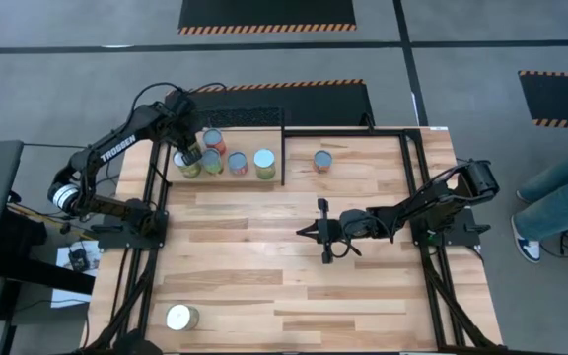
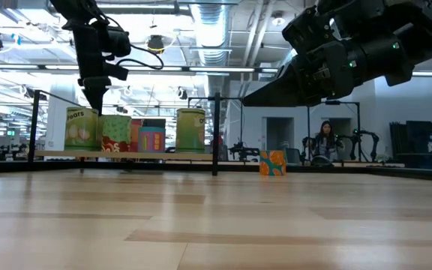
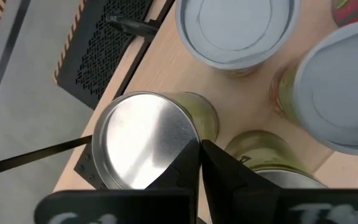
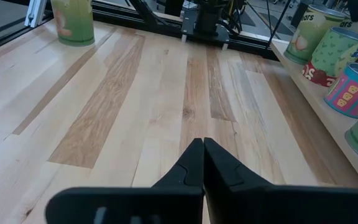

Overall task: Pick and place cans onto a shelf
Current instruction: Put the canned pears on the shelf

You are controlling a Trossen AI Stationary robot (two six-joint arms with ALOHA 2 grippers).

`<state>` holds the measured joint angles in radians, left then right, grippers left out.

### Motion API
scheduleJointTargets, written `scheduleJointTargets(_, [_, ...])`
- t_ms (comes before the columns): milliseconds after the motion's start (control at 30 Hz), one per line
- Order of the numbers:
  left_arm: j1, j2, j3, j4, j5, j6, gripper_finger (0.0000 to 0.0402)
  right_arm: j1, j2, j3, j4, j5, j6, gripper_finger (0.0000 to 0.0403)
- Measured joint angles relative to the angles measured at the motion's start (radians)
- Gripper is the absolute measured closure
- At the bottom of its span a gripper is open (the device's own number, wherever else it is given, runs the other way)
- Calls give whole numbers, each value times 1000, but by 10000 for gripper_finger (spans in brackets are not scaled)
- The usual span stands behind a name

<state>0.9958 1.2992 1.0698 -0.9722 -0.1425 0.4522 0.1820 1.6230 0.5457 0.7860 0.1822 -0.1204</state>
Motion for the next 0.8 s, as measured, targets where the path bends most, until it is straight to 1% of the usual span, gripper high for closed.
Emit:
scheduleJointTargets(333, [0, -2, 0, -1, 0, -1, 401, 0, 0, 0, 0, 0, 0, 385])
scheduleJointTargets(500, [0, -6, 0, -6, 38, -2, 401, 0, 0, 0, 0, 0, 0, 388])
scheduleJointTargets(800, [0, -6, 0, -7, 28, -29, 401, 0, 0, 0, 0, 0, 0, 384])
